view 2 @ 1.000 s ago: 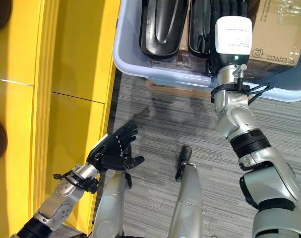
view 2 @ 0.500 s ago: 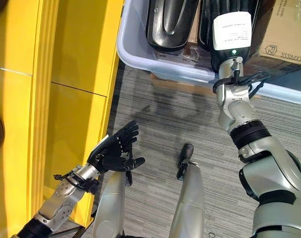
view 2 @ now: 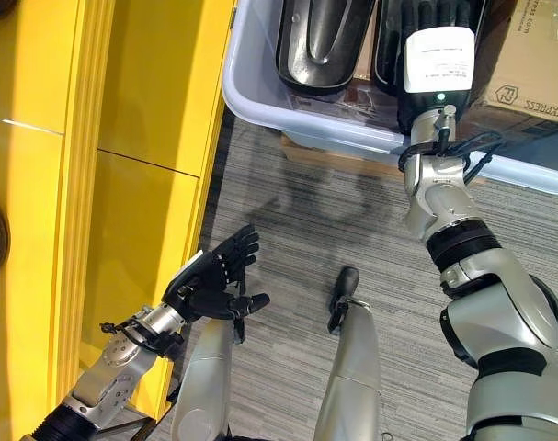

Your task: Move parts from the plastic box to the shelf.

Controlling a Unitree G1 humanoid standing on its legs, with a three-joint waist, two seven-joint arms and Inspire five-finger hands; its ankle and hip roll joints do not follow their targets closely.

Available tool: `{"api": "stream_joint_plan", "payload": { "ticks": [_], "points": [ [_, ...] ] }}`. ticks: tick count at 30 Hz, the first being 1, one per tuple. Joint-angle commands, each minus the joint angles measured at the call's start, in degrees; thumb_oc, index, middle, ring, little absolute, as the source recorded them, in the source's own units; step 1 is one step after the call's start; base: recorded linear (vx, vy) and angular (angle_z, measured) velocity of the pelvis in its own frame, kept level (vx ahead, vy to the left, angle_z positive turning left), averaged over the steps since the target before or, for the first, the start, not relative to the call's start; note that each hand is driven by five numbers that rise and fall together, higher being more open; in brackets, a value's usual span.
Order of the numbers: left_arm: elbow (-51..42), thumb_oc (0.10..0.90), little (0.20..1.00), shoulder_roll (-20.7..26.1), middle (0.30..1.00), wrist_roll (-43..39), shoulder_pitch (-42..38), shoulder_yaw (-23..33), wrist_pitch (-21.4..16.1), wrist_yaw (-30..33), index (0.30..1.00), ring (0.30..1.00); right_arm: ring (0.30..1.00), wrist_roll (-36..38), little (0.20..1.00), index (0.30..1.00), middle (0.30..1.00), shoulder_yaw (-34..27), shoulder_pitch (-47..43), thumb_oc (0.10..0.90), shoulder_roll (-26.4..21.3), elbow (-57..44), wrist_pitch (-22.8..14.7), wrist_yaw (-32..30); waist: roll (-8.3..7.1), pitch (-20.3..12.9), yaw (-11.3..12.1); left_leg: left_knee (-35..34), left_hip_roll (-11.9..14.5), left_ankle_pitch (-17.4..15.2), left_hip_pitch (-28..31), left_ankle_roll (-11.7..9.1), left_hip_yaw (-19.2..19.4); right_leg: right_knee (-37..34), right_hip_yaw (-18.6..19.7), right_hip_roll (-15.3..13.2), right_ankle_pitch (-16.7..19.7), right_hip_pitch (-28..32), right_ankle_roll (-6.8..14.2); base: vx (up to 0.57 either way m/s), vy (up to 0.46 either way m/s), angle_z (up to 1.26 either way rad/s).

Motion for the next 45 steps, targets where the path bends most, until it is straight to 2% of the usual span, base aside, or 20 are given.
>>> {"api": "stream_joint_plan", "payload": {
  "ticks": [1,4,8,11,12,17,27,28,29,33,35,38,39,43,45],
  "points": [
    [-6.21,0.900,1.000,0.24,1.000,0.94,1.40,-0.79,-2.48,-1.66,1.000,1.000,1.000,2.48,1.000,1.000,1.000,1.50,-1.19,0.900,-1.27,2.27,-1.16,2.09,1.60,-0.37,0.25,4.40,1.95,-3.98,-4.17,1.46,1.06,-1.32,-0.80,0.40,-1.15,2.40,1.79,0.00,0.000,0.00],
    [-6.39,0.900,1.000,0.13,1.000,0.99,1.29,-0.88,-2.11,-1.23,1.000,1.000,1.000,7.33,1.000,1.000,1.000,1.01,-1.13,0.900,-0.43,2.78,-0.81,4.03,1.68,-0.37,0.27,4.45,1.90,-3.95,-4.33,1.47,1.07,-1.07,-0.75,0.46,-1.21,2.13,1.69,0.00,0.000,0.00],
    [-6.49,0.900,1.000,0.40,1.000,0.76,1.36,-0.66,-1.80,-1.73,1.000,1.000,1.000,6.89,1.000,1.000,1.000,0.91,-1.16,0.900,-0.07,3.49,-1.16,8.21,1.75,-0.37,0.29,4.66,1.99,-4.00,-4.47,1.48,1.14,-0.75,-0.66,0.43,-1.28,1.85,1.54,0.00,0.000,0.00],
    [-6.65,0.900,1.000,0.59,1.000,0.53,1.47,-0.45,-1.34,-1.92,1.000,1.000,1.000,7.07,1.000,1.000,1.000,1.81,-1.59,0.900,-0.20,3.91,-1.70,14.18,1.67,-0.37,0.36,4.97,1.99,-4.07,-4.65,1.48,1.06,-0.41,-0.69,0.41,-1.37,1.62,1.42,0.00,0.000,0.00],
    [-6.77,0.900,1.000,0.91,1.000,0.28,1.62,-0.16,-1.13,-2.42,1.000,1.000,1.000,4.65,1.000,1.000,1.000,3.13,-2.16,0.900,-0.52,4.06,-1.89,19.06,1.58,-0.37,0.45,5.20,2.10,-4.09,-4.84,1.43,1.06,-0.21,-0.75,0.37,-1.40,1.47,1.38,0.00,0.000,0.00],
    [-7.11,0.900,1.000,1.97,1.000,-0.15,2.55,0.03,-1.28,-3.03,1.000,1.000,1.000,-3.49,1.000,1.000,1.000,7.84,-4.45,0.900,-2.94,3.42,-2.99,21.87,1.21,-0.37,0.79,6.53,2.21,-4.30,-5.65,1.59,0.67,0.96,-0.93,0.26,-1.63,0.96,1.20,0.02,-0.014,0.02],
    [-7.79,0.900,1.000,3.26,1.000,0.27,4.10,0.76,-1.52,-3.39,1.000,1.000,1.000,-7.13,1.000,1.000,1.000,13.48,-7.66,0.900,-5.43,3.53,-4.39,29.46,0.58,-0.37,1.55,7.53,2.39,-4.30,-6.91,1.63,0.01,1.46,-1.42,0.41,-1.79,0.66,1.10,0.01,-0.018,0.00],
    [-7.92,0.900,1.000,3.36,1.000,0.30,4.29,0.93,-1.40,-3.51,1.000,1.000,0.566,-7.18,0.566,0.566,0.566,13.83,-7.69,0.590,-5.63,3.53,-4.26,30.36,0.55,-0.37,1.57,7.56,2.46,-4.26,-6.97,1.61,-0.01,1.59,-1.45,0.40,-1.81,0.59,1.11,0.00,0.000,0.00],
    [-8.25,0.900,1.000,3.75,1.000,0.36,4.62,1.20,-1.14,-3.81,1.000,1.000,0.300,-4.98,0.300,0.300,0.300,14.25,-7.56,0.400,-5.97,3.83,-3.63,30.91,0.44,-0.37,1.70,7.72,2.39,-4.25,-7.00,1.65,-0.21,1.62,-1.51,0.44,-1.80,0.67,1.05,0.00,0.000,0.00],
    [-8.47,0.900,1.000,3.98,1.000,0.43,4.99,1.74,-1.07,-4.65,1.000,1.000,0.300,-6.66,0.300,0.300,0.300,13.92,-7.48,0.400,-5.80,5.62,-2.48,27.32,0.34,-0.37,1.89,7.95,2.28,-4.48,-6.83,1.87,-0.42,1.48,-1.74,0.46,-1.67,0.96,0.99,0.00,-0.008,0.00],
    [-8.58,0.900,1.000,3.83,1.000,1.38,4.93,1.58,-1.12,-4.82,1.000,1.000,0.300,-3.80,0.300,0.300,0.300,12.69,-6.91,0.400,-5.50,6.62,-0.29,21.28,0.23,-0.37,1.86,8.14,2.31,-4.68,-6.65,2.00,-0.41,1.10,-1.83,0.38,-1.47,1.38,1.09,0.00,0.000,0.00],
    [-8.50,0.900,1.000,3.47,1.000,1.79,4.88,1.08,-1.95,-3.16,1.000,1.000,0.300,-1.19,0.300,0.300,0.300,9.39,-5.37,0.400,-4.31,7.91,2.61,15.78,0.47,-0.37,1.75,8.22,2.21,-4.93,-6.43,2.13,-0.44,0.66,-1.67,0.41,-1.30,1.74,1.25,-0.01,0.020,-0.01],
    [-8.00,0.900,1.000,2.61,1.000,1.00,3.82,1.26,-2.16,-1.77,1.000,1.000,0.300,2.79,0.300,0.300,0.300,6.17,-3.28,0.400,-2.36,9.79,4.45,10.57,0.79,-0.37,1.42,7.47,2.17,-4.87,-5.87,2.15,-0.04,-0.25,-1.38,0.49,-1.10,2.03,1.43,-0.03,0.067,-0.05],
    [-7.71,0.900,1.000,1.91,1.000,0.47,2.74,1.27,-1.96,-1.27,1.000,1.000,0.300,4.61,0.300,0.300,0.300,1.75,-1.03,0.400,-0.35,12.18,4.32,4.63,1.62,-0.37,0.96,6.83,1.88,-4.83,-5.16,2.16,0.33,-0.99,-0.89,0.53,-0.84,2.23,1.51,-0.03,0.066,-0.10],
    [-7.30,0.900,1.000,1.43,1.000,0.39,2.30,1.13,-4.75,-0.08,1.000,1.000,0.300,5.59,0.300,0.300,0.300,0.80,-0.57,0.400,0.08,12.64,4.05,1.99,1.87,-0.37,0.75,6.66,1.81,-4.89,-4.78,2.15,0.58,-1.29,-0.71,0.50,-0.79,2.40,1.46,-0.02,0.054,0.00]
  ]
}}
